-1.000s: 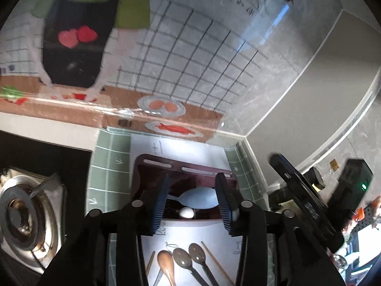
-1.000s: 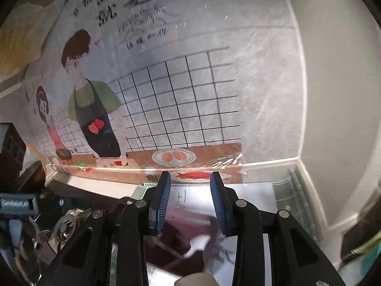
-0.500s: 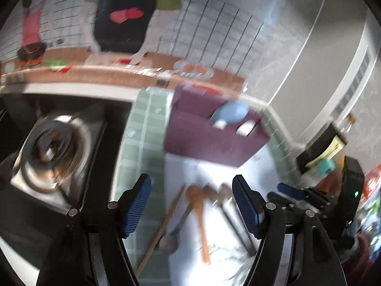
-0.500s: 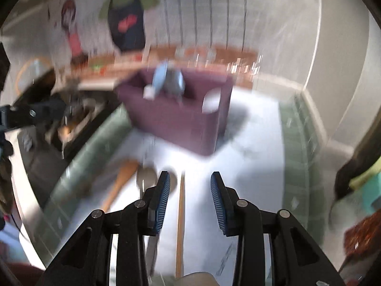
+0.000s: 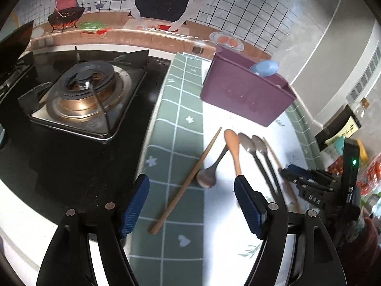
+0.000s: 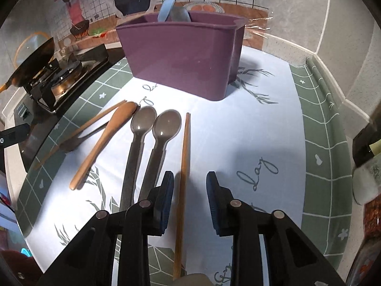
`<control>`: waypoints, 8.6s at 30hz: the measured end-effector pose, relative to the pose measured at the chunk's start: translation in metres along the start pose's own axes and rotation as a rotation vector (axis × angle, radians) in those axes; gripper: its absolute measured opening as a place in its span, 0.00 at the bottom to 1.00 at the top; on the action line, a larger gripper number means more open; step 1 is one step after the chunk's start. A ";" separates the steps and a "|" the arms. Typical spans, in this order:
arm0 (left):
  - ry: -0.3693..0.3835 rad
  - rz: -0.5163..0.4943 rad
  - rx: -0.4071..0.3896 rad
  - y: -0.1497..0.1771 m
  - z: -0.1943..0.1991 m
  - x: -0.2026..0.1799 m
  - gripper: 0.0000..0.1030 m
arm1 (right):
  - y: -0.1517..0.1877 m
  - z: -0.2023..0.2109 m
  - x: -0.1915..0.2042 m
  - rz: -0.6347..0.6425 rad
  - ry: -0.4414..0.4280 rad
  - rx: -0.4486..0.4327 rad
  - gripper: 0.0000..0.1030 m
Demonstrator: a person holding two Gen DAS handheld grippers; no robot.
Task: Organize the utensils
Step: 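Move the right gripper to a wooden chopstick while the left approaches the wooden spoon, then close the right gripper on the chopstick while the left grasps the wooden spoon, then lift the chopstick with the right gripper while the left lifts the wooden spoon, then drop the chopstick into the caddy with the right while the left drops the wooden spoon in, then lift the grey spoon with the right gripper while the left moves to the wooden chopstick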
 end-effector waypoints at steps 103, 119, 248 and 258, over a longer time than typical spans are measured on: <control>0.091 -0.168 -0.076 -0.041 0.016 -0.103 0.29 | 0.007 0.104 -0.008 -0.180 0.006 -0.295 0.05; 0.112 -0.112 -0.062 -0.039 0.030 -0.076 0.29 | 0.043 0.065 -0.027 -0.172 0.033 -0.065 0.13; -0.058 0.020 0.014 -0.001 0.004 0.034 0.64 | -0.050 -0.044 0.009 -0.044 0.093 -0.016 0.30; -0.009 -0.064 0.017 0.005 0.004 0.012 0.67 | -0.052 -0.043 0.008 -0.042 0.088 -0.002 0.30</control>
Point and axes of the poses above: each gripper's, at about its wrist camera, not at the fingertips, and z roughly against the way its jaws point, x to its left, y to its underside, the point moved 6 cm from there along -z, roughly the way its jaws point, and after that the axes turned 15 degrees about -y, right-handed, at the moved point
